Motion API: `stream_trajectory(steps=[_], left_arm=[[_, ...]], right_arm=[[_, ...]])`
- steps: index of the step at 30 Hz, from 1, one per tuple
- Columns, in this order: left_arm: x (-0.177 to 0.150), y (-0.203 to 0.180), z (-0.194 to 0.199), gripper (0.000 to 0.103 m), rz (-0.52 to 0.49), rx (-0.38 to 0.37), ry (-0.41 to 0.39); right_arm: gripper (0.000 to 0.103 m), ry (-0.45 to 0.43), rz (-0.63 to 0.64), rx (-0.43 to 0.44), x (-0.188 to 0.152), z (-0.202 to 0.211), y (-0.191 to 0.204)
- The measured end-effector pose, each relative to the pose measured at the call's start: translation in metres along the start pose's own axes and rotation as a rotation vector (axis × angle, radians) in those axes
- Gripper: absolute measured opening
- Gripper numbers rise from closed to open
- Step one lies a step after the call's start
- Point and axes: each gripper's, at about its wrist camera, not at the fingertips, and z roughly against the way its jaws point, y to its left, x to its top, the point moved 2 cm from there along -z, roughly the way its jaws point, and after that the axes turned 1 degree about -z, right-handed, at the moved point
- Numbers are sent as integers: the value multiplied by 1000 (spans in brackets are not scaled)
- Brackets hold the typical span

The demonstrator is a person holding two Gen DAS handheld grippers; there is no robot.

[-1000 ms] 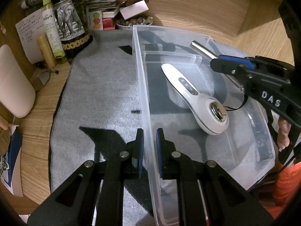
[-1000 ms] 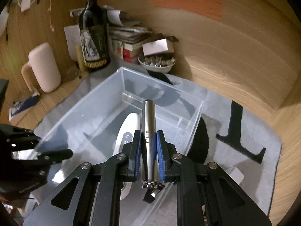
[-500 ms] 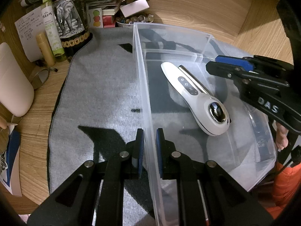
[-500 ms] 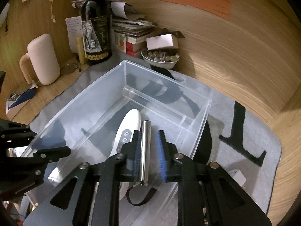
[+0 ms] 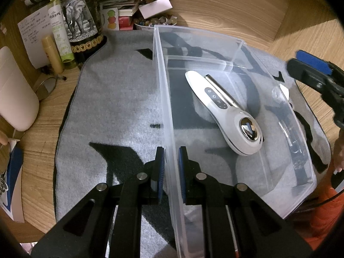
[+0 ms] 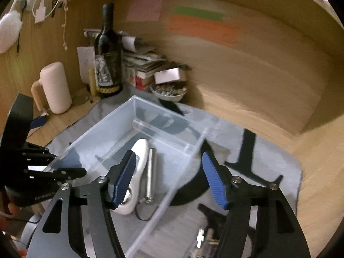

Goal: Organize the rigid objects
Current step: 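Move the right tool to the white plug adapter and grasp it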

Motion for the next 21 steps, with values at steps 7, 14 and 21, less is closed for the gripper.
stream_trajectory(steps=[7,14,21], left_arm=[[0,2,0,9,19,6,4],[0,1,0,8,34,20,6],[0,-2,1,8,32,37,8]], right_arm=[[70,-16,-56,-63,-13,17,-33],[70,1,-118,-115,-29,22,-68],[70,42,-212,-160,-55,20,-104]])
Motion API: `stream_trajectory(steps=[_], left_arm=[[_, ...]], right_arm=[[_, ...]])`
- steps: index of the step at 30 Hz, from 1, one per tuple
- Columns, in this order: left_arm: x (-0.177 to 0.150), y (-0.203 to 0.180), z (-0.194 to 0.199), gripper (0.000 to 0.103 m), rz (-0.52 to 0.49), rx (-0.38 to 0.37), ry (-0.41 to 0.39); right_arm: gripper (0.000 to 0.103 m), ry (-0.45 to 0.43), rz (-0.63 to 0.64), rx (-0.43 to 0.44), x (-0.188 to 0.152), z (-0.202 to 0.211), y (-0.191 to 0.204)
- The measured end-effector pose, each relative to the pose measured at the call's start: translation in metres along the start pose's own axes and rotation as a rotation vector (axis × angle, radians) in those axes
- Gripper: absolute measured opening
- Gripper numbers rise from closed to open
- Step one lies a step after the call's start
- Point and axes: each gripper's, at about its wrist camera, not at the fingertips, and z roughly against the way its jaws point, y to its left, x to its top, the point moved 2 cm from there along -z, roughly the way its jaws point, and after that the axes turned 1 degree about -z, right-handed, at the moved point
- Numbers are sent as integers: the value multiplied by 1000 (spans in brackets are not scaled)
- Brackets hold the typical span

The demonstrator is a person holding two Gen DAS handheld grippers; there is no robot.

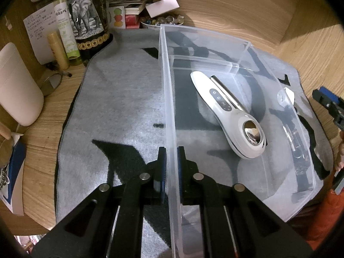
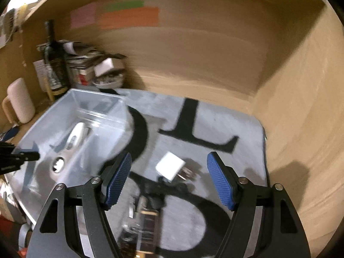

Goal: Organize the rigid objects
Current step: 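Move the right tool to the white plug adapter and grasp it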

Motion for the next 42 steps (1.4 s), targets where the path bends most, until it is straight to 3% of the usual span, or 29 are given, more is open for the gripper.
stream_trajectory(steps=[6,10,20,23,24,42], left_arm=[[-1,0,0,9,2,5,-1],[-1,1,0,9,7,2,-3],[-1,2,0,8,3,-5,-9],[-2,3,1,8,3,-8,-10],[-2,3,1,8,4,-10,-10],[-2,2,0,8,6,-16,-13]], right_arm=[[70,72,-76,-18,-20,-18,-28],[70,124,-115,20,-26,-34,-35],[68,179,-30,25,-10,-76,-9],[50,221,-45,37,-12,-92,-9],[50,227,-47,39,-13,-94,-9],[50,57,-12,43,7,-41,11]])
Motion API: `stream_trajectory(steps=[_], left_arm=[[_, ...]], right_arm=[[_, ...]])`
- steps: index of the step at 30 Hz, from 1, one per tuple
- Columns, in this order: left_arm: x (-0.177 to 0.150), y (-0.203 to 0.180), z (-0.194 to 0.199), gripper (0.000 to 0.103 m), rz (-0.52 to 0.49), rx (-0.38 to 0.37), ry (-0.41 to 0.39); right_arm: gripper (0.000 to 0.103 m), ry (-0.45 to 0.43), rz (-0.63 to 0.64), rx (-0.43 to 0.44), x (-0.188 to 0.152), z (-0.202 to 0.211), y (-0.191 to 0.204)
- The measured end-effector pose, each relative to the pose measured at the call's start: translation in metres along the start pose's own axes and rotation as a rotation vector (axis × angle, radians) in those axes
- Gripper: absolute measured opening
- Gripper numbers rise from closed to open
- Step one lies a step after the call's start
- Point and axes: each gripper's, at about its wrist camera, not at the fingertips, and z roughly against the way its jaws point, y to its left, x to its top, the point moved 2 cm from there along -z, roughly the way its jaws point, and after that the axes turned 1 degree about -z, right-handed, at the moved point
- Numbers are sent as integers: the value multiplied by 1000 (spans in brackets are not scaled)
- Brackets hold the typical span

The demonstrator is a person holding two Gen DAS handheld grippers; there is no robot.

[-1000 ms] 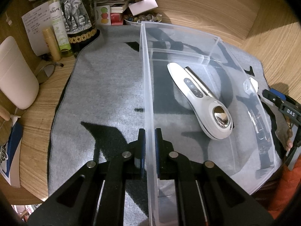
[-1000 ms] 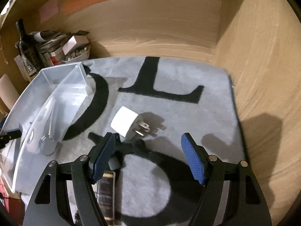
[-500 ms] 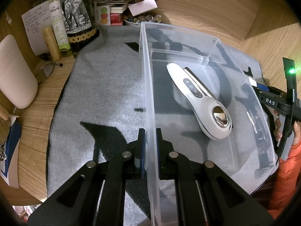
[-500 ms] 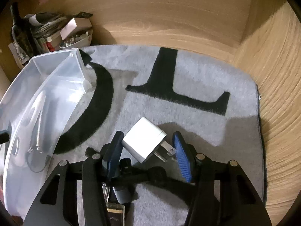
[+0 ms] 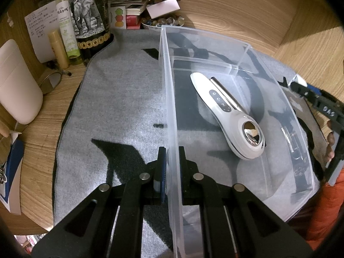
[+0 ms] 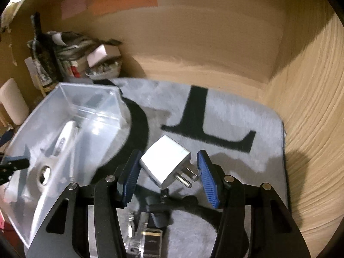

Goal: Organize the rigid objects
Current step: 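Move the right tool to the white plug adapter and grasp it, then place the white plug adapter in the box and open the right tool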

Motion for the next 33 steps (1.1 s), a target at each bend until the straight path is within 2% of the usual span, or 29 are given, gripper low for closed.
stream_trajectory(steps=[10,18,24,33], left_arm=[[-1,2,0,8,-11,-5,-4],[-1,1,1,8,-15,-5,-4],[-2,2,1,9,-20,-11,-9],[-3,2,2,9,-26,-18,-14]], right_arm=[[50,-119,73,55,23,39,42],[50,-161,151,141,31,53,86],[50,-136,212,198,30,44,118],[50,-11,314,248,14,11,157]])
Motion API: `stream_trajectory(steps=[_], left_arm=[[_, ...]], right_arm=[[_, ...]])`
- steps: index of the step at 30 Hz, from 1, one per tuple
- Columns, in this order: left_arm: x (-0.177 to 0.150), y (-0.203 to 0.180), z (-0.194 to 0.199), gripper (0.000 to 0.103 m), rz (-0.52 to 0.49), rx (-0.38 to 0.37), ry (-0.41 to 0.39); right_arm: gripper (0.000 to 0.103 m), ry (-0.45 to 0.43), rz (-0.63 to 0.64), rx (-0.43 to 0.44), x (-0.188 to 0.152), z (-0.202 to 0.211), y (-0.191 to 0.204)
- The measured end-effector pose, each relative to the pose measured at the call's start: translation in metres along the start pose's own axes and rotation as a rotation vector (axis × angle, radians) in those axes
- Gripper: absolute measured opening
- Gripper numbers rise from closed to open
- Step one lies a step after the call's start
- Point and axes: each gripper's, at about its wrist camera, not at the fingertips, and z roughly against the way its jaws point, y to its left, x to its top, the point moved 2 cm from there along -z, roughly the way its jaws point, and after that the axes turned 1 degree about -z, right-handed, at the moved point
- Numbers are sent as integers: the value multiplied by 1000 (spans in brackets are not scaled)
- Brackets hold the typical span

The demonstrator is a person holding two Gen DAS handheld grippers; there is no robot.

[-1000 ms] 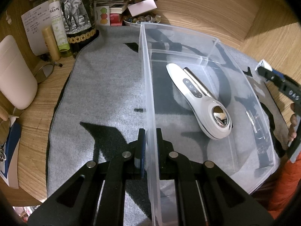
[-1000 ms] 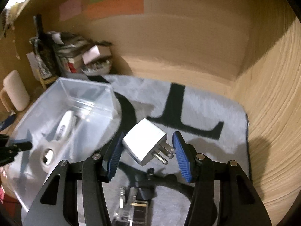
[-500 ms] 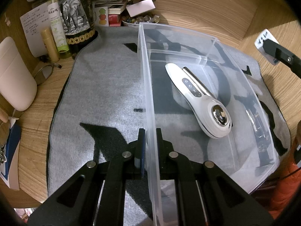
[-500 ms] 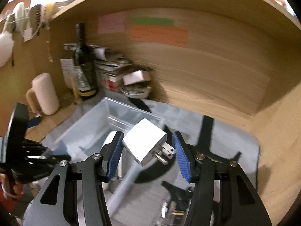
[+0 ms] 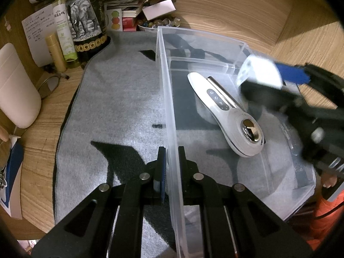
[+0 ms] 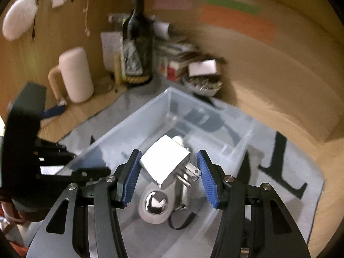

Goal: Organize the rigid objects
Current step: 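Place the white plug adapter in the box and open the right tool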

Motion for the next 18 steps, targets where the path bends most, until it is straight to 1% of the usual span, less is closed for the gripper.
stream_trajectory(steps=[4,10,13,18], left_arm=[[0,0,0,9,-4,-1,-1],[0,0,0,9,-9,-3,-4],[0,0,0,9,-8,-5,-4],[0,0,1,9,-7,-4,-6]], right_arm=[[50,65,52,42,-6,-13,13],[50,109,95,33,-10,-20,22],[50,102,91,22,-8,-19,20],[54,88,86,4,-7,-15,17]])
